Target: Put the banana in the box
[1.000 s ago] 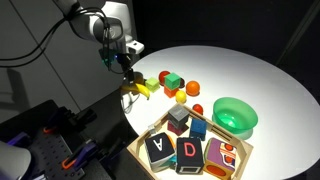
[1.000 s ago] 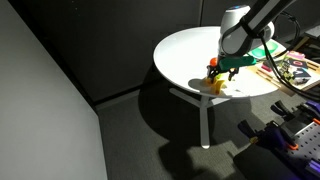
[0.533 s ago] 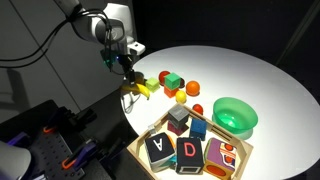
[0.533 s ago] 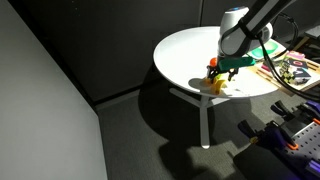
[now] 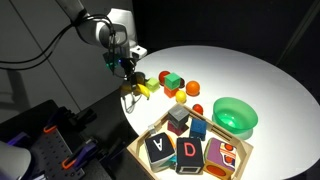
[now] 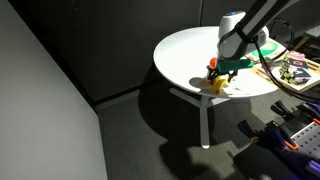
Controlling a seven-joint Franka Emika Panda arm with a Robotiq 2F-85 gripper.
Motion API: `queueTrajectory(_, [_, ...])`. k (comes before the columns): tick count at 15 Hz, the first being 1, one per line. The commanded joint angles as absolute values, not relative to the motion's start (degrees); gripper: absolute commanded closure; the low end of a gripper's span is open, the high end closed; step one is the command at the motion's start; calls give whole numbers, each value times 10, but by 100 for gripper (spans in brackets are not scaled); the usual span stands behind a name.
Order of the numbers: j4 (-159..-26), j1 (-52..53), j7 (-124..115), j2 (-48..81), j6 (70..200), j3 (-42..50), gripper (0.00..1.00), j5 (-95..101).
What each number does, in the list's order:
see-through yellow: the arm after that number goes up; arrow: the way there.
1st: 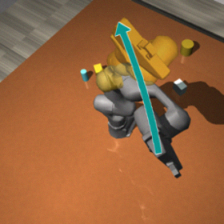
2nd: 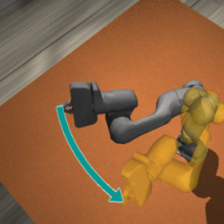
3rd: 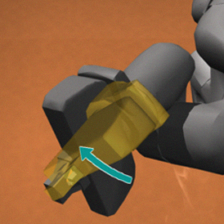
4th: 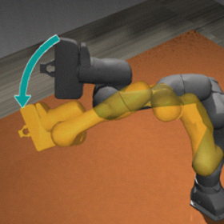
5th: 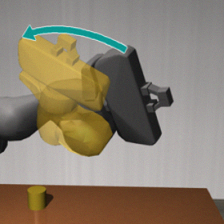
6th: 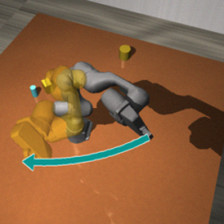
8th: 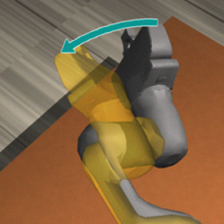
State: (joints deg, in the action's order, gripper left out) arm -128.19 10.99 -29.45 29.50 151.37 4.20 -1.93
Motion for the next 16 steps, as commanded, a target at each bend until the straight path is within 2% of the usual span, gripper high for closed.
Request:
queueTrajectory(1, [-1270,112,-298,307,1518,47,0,-27])
queueTrajectory(2, [-1269,113,-299,308,1519,48,25,-26])
queueTrajectory(3, [-1268,114,-299,310,1518,49,25,-25])
queueTrajectory(7, [-1266,116,-299,310,1516,51,60,-23])
queueTrajectory(10, [-1273,124,-303,299,1508,56,81,-15])
queueTrajectory(11, [-1276,125,-303,294,1506,56,86,-15])
queueTrajectory(16, [-1291,145,-315,271,1497,66,86,-4])
